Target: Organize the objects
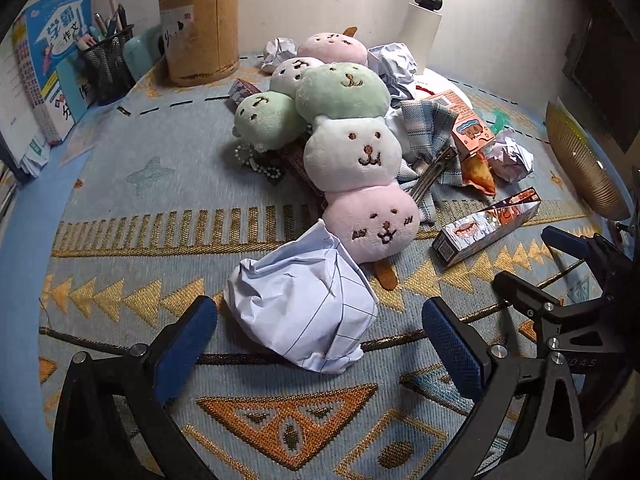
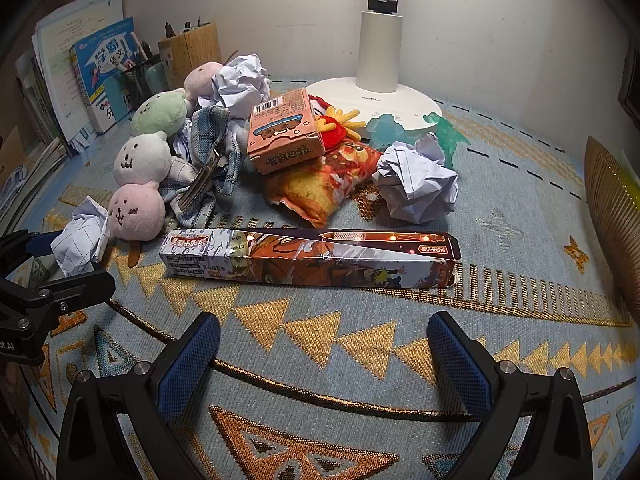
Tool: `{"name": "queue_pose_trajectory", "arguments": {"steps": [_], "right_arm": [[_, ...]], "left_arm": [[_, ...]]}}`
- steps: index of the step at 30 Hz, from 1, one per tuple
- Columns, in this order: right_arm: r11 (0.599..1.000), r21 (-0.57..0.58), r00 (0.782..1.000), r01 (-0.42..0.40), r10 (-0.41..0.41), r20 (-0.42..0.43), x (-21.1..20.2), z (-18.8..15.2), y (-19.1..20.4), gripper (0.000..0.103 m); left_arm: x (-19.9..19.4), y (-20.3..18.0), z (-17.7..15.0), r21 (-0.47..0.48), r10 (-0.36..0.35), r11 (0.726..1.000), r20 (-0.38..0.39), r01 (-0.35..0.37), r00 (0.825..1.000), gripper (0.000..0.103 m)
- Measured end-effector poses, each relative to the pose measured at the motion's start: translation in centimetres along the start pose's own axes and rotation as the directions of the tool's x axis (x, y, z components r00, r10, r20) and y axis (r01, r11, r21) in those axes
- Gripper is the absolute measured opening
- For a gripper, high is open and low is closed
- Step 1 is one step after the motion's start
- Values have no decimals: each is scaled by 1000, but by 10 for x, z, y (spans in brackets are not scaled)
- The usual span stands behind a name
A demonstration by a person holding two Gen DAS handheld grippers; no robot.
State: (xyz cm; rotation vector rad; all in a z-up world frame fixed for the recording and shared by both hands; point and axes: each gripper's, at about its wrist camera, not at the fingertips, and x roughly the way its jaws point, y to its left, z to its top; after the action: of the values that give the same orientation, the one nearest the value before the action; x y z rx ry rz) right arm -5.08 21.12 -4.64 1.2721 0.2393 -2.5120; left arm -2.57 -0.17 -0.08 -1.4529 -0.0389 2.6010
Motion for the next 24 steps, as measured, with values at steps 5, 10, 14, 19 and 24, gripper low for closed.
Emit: {"name": "queue_pose_trajectory", "arguments": {"steps": [5,10,14,19,24], "right_arm": [[1000,0,1000,0,0,0,0,0,0,103],[1000,0,1000,0,0,0,0,0,0,103],[1000,0,1000,0,0,0,0,0,0,103],[1000,0,1000,0,0,0,0,0,0,103],[1000,0,1000,0,0,0,0,0,0,103]], "left_arm": [[1,1,0,10,30,1000,11,-30,999,103],[1,-1,-4,44,65,997,25,-66,998,103],[0,-2,-7,58,73,995,47,-76,996,103],[-1,-2,-9,69,66,995,68,-71,995,103],[-1,-5,-8,69,69,995,70,-74,995,103]]}}
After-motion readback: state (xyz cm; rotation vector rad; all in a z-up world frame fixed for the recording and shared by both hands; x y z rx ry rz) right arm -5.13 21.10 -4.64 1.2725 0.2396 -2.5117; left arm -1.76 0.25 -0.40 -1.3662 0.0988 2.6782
